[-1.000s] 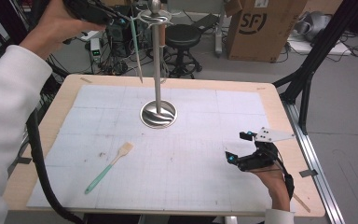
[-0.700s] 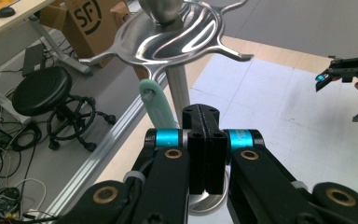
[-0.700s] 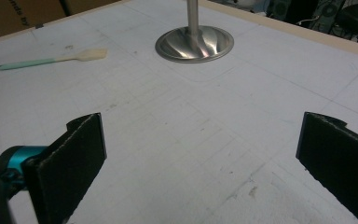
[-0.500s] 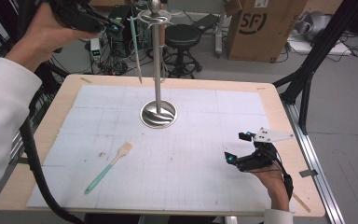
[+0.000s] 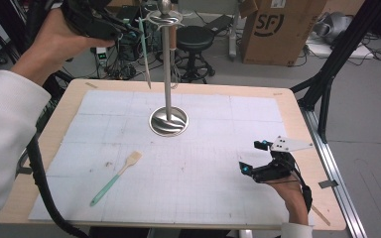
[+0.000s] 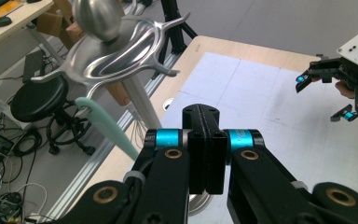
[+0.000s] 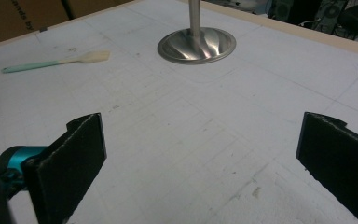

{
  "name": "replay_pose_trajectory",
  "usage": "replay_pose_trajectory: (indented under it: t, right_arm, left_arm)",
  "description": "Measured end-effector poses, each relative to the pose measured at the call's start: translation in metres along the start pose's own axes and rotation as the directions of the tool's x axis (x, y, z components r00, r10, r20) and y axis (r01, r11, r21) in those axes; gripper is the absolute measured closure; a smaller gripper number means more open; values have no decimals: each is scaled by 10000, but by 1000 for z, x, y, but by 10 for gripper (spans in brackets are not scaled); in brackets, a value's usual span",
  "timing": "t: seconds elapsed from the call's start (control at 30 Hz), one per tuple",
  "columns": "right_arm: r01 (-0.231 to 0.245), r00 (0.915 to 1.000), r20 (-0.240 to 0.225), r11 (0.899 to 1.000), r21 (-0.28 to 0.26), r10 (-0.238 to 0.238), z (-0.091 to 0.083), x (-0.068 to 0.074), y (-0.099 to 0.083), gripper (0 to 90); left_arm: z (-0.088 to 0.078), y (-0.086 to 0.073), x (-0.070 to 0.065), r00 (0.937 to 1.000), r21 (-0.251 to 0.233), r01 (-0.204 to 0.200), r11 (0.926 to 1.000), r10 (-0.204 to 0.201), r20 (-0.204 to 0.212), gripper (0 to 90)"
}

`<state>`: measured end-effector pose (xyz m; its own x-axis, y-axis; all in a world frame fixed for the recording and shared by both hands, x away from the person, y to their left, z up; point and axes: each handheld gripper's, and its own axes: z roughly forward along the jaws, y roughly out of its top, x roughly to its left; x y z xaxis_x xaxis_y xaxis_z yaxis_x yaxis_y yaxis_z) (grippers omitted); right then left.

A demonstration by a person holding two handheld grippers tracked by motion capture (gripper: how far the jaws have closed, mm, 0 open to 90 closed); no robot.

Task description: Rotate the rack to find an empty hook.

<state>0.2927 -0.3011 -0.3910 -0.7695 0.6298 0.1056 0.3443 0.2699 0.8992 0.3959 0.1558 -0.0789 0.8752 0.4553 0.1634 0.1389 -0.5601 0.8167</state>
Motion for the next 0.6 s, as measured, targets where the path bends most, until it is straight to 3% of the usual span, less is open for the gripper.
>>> replay_pose_trajectory:
  t: [0.33,0.6]
  right_arm:
    - [38,10000,-31,10000,-62,-38,0,-1,0,0]
    - [-6,10000,-63,9999,-108,5,0,-1,0,0]
  left_arm:
    - [15,11,-5,9999,-24,-73,10000,73,90,898]
    - [29,17,-2,10000,20,-30,10000,30,78,898]
